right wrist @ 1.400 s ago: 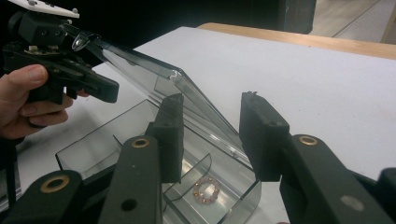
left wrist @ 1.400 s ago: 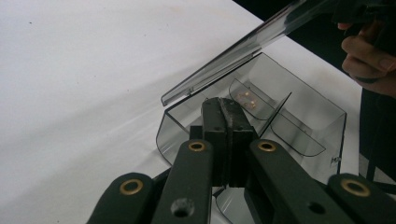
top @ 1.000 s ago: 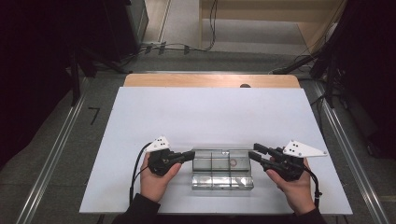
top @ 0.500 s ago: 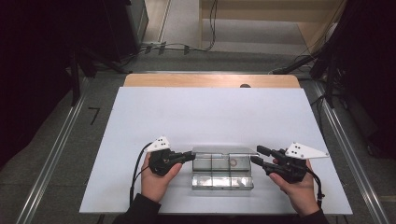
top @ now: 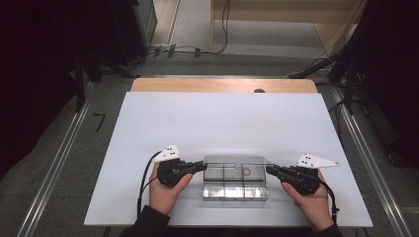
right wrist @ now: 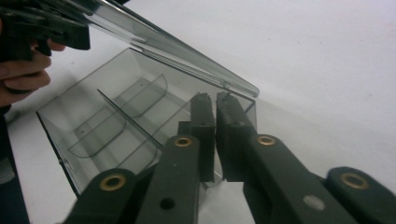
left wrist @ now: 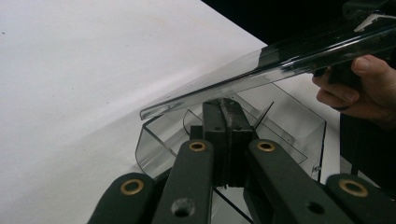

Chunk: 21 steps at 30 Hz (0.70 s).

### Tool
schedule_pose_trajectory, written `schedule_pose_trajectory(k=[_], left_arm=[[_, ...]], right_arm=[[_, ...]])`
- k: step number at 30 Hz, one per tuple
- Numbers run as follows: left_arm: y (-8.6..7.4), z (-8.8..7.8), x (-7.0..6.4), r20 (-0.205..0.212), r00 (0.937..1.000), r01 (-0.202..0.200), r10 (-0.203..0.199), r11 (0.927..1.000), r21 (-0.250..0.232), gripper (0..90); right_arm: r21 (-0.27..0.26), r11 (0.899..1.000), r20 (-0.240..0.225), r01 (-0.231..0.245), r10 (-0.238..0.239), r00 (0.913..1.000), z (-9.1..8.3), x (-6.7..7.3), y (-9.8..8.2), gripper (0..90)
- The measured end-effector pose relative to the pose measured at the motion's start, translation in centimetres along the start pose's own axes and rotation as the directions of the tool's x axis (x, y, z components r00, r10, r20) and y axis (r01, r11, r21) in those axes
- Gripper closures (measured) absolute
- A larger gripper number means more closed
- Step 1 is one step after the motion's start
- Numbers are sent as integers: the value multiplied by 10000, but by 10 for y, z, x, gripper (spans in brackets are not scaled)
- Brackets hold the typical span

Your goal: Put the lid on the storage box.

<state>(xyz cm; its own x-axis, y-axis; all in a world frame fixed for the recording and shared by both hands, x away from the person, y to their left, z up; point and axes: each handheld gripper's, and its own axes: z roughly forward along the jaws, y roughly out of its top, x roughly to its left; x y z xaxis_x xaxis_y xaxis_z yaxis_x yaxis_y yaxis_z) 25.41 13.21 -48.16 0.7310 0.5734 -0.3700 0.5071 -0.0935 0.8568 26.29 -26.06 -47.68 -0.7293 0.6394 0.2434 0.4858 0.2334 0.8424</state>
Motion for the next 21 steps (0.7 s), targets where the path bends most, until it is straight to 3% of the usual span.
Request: schedule_pose_trajectory(k=[21], left_arm=[[-1, -4, -9, 194, 9995, -231, 233, 9996, -129, 893]], right_arm=[[-426, 9991, -236, 88, -98, 9997, -5, 4, 1, 879]])
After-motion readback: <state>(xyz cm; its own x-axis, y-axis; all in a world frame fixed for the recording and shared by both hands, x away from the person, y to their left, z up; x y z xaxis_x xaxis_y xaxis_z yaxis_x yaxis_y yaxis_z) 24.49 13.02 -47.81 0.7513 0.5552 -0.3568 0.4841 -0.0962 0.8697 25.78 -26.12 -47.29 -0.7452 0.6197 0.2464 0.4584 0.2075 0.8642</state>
